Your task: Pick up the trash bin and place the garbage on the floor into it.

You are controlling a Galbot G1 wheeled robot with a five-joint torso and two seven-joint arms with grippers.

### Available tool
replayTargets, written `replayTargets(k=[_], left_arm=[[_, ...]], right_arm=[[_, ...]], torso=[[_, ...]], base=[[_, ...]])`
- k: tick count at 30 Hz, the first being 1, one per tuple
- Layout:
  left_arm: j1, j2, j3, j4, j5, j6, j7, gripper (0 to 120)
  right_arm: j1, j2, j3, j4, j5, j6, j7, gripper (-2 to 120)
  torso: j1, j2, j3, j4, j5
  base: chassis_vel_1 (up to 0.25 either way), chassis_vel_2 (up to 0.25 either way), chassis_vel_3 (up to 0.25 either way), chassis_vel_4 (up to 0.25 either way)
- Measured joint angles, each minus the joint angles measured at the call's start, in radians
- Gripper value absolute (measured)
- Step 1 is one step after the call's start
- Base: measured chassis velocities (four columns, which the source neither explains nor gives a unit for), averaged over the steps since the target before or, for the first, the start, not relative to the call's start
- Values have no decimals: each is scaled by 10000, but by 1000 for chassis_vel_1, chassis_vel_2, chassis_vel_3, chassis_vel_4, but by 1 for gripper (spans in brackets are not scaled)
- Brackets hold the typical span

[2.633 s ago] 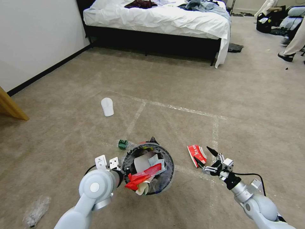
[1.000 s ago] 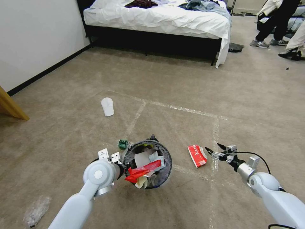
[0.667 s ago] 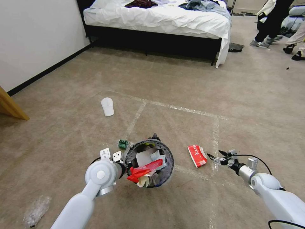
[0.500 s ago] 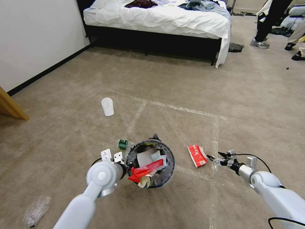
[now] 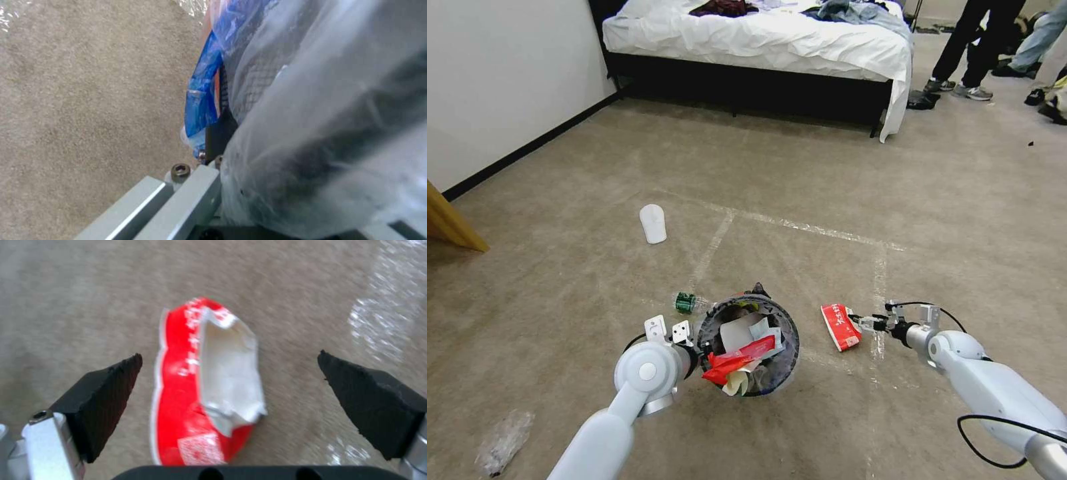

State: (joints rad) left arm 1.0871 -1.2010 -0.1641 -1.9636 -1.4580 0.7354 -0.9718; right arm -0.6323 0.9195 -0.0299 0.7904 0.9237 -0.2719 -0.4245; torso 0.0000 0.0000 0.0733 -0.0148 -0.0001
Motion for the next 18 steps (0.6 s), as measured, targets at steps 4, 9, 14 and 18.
replayTargets(k=[4, 9, 14, 18], left_arm=[[14, 29, 4, -57, -23, 0, 19, 0], [17, 8, 25, -71, -27, 0, 62, 0], [11, -16, 46, -64, -24, 0, 76, 0], [8, -32, 41, -46, -25, 0, 119, 0]], right_arm=[[-12, 3, 111, -120, 69, -419, 552, 100], [-48, 90, 197, -221, 279, -939, 858, 100], [43, 229, 156, -369, 221, -1187, 766, 100], [369, 583, 25, -919, 47, -1232, 717, 100]], torso=[[0, 0, 0, -2, 0], [0, 0, 0, -2, 0], [0, 0, 0, -3, 1], [0, 0, 0, 0, 1]], base=[[0, 0, 0, 0], [0, 0, 0, 0], [0, 0, 0, 0], [0, 0, 0, 0]])
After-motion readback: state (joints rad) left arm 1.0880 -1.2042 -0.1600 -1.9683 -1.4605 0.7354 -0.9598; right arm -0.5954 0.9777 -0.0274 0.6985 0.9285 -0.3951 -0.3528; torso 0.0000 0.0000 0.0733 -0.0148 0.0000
